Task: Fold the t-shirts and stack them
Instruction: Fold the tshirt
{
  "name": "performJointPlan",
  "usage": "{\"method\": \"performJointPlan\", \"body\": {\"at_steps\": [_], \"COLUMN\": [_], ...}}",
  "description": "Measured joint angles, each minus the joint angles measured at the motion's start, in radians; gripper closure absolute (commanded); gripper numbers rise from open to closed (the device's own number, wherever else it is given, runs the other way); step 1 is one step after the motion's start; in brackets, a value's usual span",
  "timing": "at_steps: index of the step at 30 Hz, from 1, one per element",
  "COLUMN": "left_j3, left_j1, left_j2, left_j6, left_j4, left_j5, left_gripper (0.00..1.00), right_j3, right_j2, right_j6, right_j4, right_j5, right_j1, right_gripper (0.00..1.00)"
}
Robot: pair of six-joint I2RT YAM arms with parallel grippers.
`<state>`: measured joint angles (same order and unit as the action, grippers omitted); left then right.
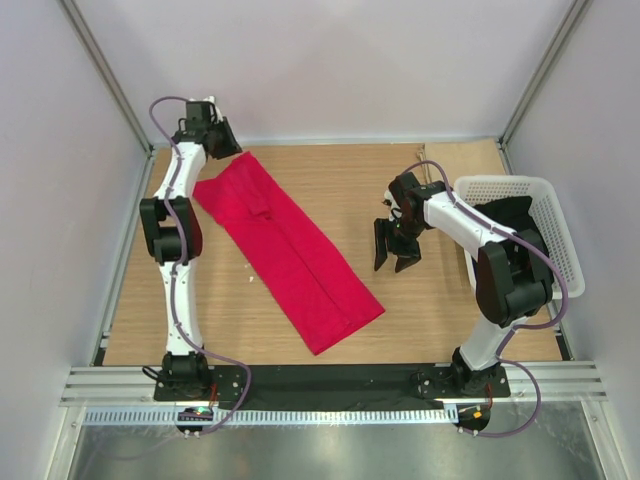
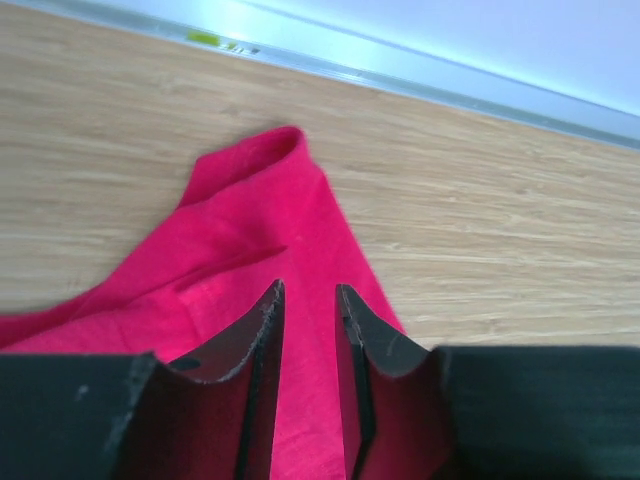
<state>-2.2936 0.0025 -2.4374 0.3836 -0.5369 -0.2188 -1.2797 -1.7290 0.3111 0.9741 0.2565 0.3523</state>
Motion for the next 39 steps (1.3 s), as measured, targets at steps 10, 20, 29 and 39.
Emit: {"method": "performJointPlan", "body": {"at_steps": [10, 20, 29, 39], "left_j3": [0.074, 0.158, 0.067, 0.357], "left_j1": [0.026, 0.039, 0.045, 0.029], "left_j2": [0.0, -0.113, -0.171, 0.245], "left_j6": [0.087, 0.342, 0.389, 0.275], "left_j4": [0.006, 0.096, 0.153, 0.029], "left_j5": [-0.132, -0.243, -0.278, -0.18], "left_gripper": [1.0, 0.99, 0.64, 0.6], "right_j3": [-0.001, -0.001, -0.007, -0.014], "right_j2": [-0.031, -0.034, -0.036, -0.077], "right_j6": [0.0, 0.0, 0.01, 0.044], "right_j4": [0.0, 0.0, -0.024, -0.091], "right_j5": [0.0, 0.0, 0.022, 0.022], "right_j1": [0.0, 0.0, 0.015, 0.153], "right_gripper": [0.39, 0.4, 0.41, 0.41]}}
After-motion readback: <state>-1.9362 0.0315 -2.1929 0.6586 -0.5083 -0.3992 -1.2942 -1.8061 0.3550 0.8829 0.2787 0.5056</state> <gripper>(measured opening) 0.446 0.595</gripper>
